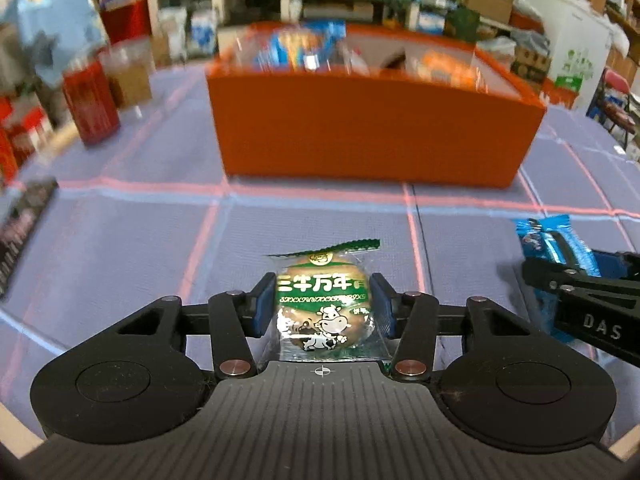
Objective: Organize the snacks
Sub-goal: 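Grasp the green-printed bread bag with the left tool while the right tool grasps the blue bar, then carry the bread bag and blue bar over the orange box and open both tools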
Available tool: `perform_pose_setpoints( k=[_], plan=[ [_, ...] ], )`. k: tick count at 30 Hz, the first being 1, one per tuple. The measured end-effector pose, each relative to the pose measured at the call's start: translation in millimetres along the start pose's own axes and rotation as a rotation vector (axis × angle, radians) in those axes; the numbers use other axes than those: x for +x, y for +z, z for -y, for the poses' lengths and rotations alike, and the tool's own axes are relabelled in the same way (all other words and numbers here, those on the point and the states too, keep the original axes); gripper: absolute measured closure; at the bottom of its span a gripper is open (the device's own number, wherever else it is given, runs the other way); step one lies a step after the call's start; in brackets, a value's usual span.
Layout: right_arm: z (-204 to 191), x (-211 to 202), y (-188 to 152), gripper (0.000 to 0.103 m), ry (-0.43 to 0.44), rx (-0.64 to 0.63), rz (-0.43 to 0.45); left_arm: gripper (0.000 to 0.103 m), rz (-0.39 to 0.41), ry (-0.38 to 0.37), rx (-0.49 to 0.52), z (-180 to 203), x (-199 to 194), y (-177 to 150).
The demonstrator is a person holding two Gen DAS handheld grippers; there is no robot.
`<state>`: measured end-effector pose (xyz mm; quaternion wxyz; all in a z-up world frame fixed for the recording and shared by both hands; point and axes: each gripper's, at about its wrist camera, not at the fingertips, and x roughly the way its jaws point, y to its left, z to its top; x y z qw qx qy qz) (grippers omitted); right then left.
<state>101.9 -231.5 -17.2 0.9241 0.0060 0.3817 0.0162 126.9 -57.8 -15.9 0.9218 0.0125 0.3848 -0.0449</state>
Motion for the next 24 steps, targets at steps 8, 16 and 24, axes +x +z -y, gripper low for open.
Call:
perform_pose_setpoints(
  k=[8, 16, 24],
  plan=[
    [-9, -13, 5, 0.057, 0.001, -0.048, 0.067, 0.086, 0.052, 0.06, 0.025, -5, -9, 12],
    [-10, -34, 19, 0.057, 0.03, -0.029, 0.118, 0.086, 0.112, 0.034, -0.003, -15, -28, 37],
    [-3, -54, 89, 0.057, 0.063, -0.021, 0.259, 0.086, 0.217, -0.016, -0.024, -19, -40, 109]
  ],
)
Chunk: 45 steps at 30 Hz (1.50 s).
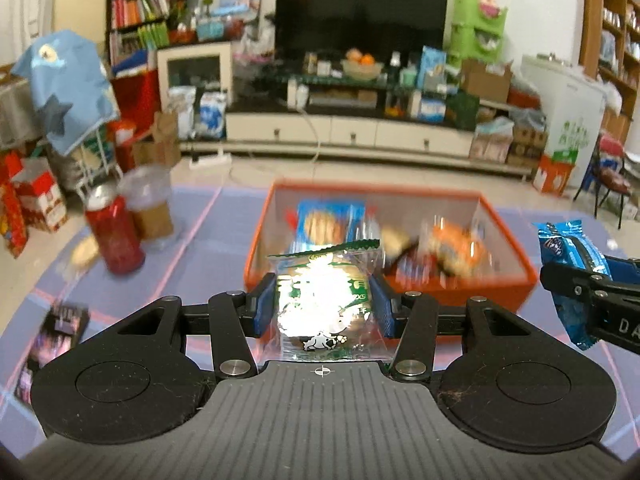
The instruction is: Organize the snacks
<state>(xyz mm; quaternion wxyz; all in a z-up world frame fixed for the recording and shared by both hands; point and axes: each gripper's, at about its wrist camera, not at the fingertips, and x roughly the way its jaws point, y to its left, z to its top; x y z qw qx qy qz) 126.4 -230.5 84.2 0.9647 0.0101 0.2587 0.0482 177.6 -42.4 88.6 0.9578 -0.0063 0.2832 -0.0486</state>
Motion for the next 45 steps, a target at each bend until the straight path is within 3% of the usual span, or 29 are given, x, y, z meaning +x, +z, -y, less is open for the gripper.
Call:
perform_pose_setpoints(
  k=[9, 15, 25, 26, 29, 31, 32, 35, 37, 40, 42, 45],
  plan=[
    [14, 76, 49, 0.057, -0.028, 0.059, 0.004, 0.087, -0.024, -0.011, 0.056, 37, 78, 52],
    [22, 117, 55, 0.057, -0.039, 0.063, -0.033, 0.087, -0.035, -0.001, 0.072, 51, 116, 59],
    [19, 148, 56, 0.057, -0.032, 0.074, -0.059, 0.085, -0.043, 0.021, 0.081, 58, 150, 63],
    [18, 151, 55, 0.056, -0.03, 0.076, -0.063, 0.079, -0.043, 0.024, 0.087, 58, 152, 63],
    [14, 155, 56, 0.045, -0.042, 0.049, -0.071, 0.04, -0.052, 0.091, 0.091, 53, 145, 67],
    [13, 145, 63, 0.037, -0.052, 0.036, -0.051, 0.03, 0.003, 0.083, 0.046, 37, 119, 71],
    [10, 122, 75, 0.029, -0.044, 0.024, -0.003, 0.019, 0.024, 0.078, 0.023, 29, 106, 73],
    [5, 91, 87, 0.002, -0.055, 0.009, 0.066, 0.018, 0.092, 0.091, -0.041, 1, 55, 70],
    [-5, 49, 97, 0.002, -0.06, -0.012, 0.148, 0.018, 0.095, 0.107, -0.064, -15, 22, 57],
    [-19, 1, 96, 0.002, -0.088, -0.042, 0.167, 0.018, 0.061, 0.1, -0.071, -31, -10, 31],
    [-28, -21, 83, 0.001, -0.113, -0.028, 0.149, 0.018, 0.038, 0.104, -0.107, -38, -22, 10],
    [-36, -32, 49, 0.001, -0.148, 0.035, 0.053, 0.018, -0.063, 0.103, -0.146, -41, -22, -14]
  ],
)
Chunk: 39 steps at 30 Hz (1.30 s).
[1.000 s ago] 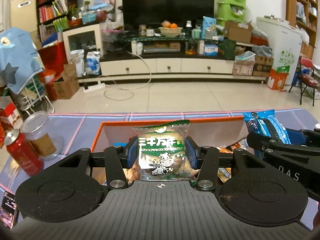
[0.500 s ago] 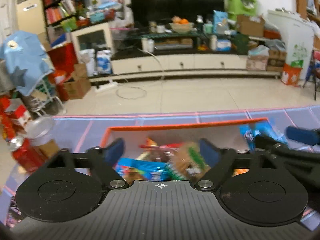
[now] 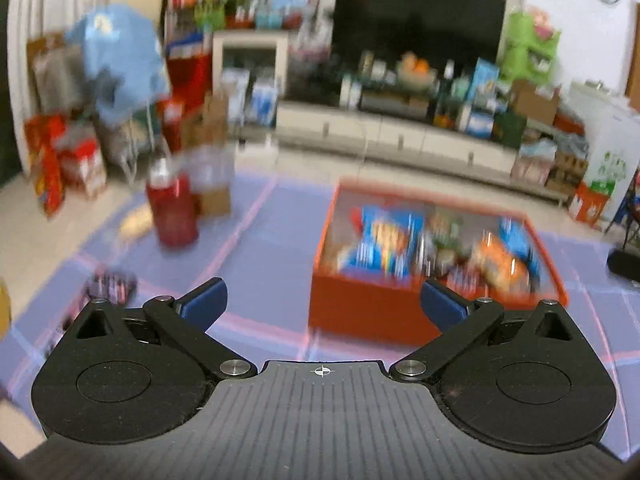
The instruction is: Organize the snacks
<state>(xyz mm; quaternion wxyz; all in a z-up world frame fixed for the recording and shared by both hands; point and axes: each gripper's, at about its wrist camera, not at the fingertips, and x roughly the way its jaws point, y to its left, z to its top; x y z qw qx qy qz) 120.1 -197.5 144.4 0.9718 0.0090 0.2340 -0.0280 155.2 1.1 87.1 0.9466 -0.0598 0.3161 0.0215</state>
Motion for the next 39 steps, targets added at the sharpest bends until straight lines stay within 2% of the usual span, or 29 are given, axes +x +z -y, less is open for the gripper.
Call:
perform_pose_setpoints(
  k=[3, 6, 7, 14, 19, 22, 28, 39],
  plan=[
    [-2, 4, -37, 0.001, -0.051, 0.054, -0.132, 0.018, -0.025, 0.01, 0.054, 4, 4, -16],
    [-16, 25, -53, 0.001, -0.15, -0.013, -0.309, 0.018, -0.045, 0.078, 0.142, 17, 12, -26],
    [-22, 29, -53, 0.001, -0.16, -0.027, -0.32, 0.018, -0.046, 0.084, 0.157, 21, 17, -24],
    [-36, 26, -53, 0.001, -0.138, -0.006, -0.21, 0.018, -0.011, 0.081, 0.209, 28, 23, -27],
    [-38, 39, -53, 0.001, -0.119, -0.012, -0.268, 0.019, -0.035, 0.119, 0.203, 30, 26, -26],
    [-36, 41, -54, 0.001, -0.096, -0.004, -0.285, 0.019, -0.067, 0.107, 0.193, 29, 30, -26],
    [-35, 39, -58, 0.001, -0.092, 0.001, -0.295, 0.019, -0.062, 0.106, 0.159, 25, 26, -29],
    [-40, 40, -60, 0.001, -0.102, -0.018, -0.288, 0.019, -0.075, 0.122, 0.175, 26, 30, -31]
  ],
)
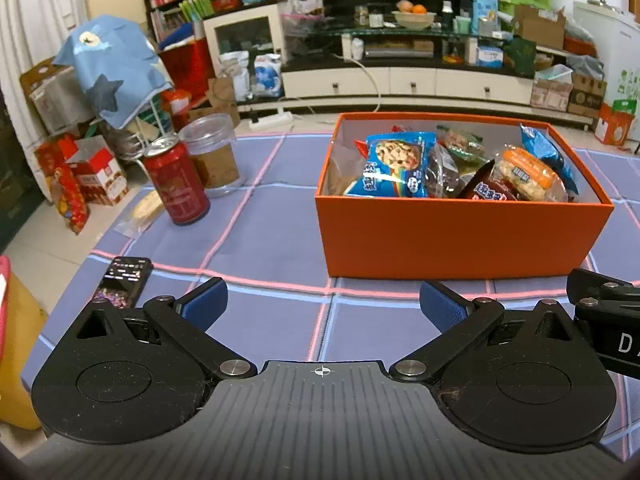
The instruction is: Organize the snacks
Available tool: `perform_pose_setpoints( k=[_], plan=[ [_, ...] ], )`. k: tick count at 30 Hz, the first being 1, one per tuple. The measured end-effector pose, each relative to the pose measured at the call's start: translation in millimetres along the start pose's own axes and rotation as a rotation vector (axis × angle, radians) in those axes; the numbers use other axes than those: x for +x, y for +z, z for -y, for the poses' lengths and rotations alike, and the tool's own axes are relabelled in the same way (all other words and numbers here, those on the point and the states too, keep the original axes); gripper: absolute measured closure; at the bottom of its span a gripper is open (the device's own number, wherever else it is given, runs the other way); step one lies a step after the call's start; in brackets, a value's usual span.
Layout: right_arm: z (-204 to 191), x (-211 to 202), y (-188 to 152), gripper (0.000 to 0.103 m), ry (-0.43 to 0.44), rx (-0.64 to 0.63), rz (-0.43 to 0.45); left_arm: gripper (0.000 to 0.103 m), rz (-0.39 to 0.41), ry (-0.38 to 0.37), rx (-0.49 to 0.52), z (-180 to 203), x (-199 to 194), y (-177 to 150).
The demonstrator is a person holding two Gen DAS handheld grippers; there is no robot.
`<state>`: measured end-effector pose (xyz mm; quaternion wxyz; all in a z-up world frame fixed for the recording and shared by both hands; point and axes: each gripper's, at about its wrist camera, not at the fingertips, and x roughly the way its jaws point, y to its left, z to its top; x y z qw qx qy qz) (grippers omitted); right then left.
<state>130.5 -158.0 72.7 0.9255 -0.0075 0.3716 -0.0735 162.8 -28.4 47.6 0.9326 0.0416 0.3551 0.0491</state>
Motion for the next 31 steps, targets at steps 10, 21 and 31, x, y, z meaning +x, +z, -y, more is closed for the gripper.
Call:
perform_pose_setpoints(
  k=[10, 21, 31],
  plan=[
    [2, 1, -2, 0.001, -0.002, 0.003, 0.003, 0.019, 0.0, 0.005, 0.013, 4, -1, -1],
    [9, 0, -2, 0.001, -0.015, 0.014, 0.012, 0.019, -0.021, -0.053, 0.004, 3, 0, -1],
    [9, 1, -2, 0.001, -0.01, 0.012, 0.012, 0.019, -0.031, -0.108, -0.062, -7, 1, -4]
  ],
)
